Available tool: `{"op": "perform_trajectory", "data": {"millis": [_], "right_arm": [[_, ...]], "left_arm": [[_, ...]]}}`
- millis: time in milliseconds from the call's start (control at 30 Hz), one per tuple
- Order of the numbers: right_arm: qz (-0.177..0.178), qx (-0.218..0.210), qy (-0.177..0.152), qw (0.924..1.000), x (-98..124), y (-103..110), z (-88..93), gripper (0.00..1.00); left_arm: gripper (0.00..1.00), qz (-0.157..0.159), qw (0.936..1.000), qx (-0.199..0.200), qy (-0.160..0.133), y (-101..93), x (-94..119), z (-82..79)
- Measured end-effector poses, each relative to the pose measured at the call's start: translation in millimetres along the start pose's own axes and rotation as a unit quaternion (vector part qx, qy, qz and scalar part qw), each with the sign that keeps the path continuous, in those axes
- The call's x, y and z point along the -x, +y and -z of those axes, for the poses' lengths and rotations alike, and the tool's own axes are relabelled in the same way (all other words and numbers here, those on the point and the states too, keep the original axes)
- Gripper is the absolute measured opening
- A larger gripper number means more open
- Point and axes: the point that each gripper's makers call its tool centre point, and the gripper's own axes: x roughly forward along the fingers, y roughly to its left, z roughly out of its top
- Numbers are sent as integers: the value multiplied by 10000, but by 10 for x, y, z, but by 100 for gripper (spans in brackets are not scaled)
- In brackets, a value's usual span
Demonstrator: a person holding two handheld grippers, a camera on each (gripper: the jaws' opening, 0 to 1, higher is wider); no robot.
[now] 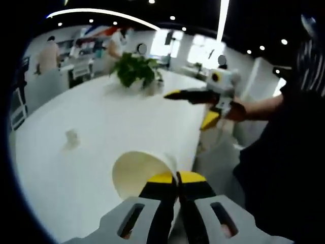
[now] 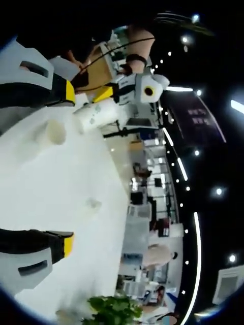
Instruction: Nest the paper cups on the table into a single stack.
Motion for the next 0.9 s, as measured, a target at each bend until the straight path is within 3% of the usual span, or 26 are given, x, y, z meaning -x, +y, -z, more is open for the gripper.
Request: {"op": "perform_trajectory", "data": {"millis": [133,300,433,567,800,900], "right_arm": [[-73,-206,35,9998,4,6,35,100],[-17,-144,-7,9999,17,-2,0,100],[-41,-129,48,9999,19,-4,33,100],[-6,-162,33,9999,42,-33,47,100],[20,-214,28,9998,78,-48,64,100],[22,-263,14,9997,95,-45,78,100]], "left_arm": [[0,-44,9998,36,211,22,-63,88],[0,-92,9992,-80,393,35,-151,162],[0,-164,9966,-510,629,88,-197,248],[0,-163,9953,-622,719,100,-229,289],[0,-102,9892,-1057,1011,115,-251,387],[0,-132,9812,-1437,1285,168,-238,453]]}}
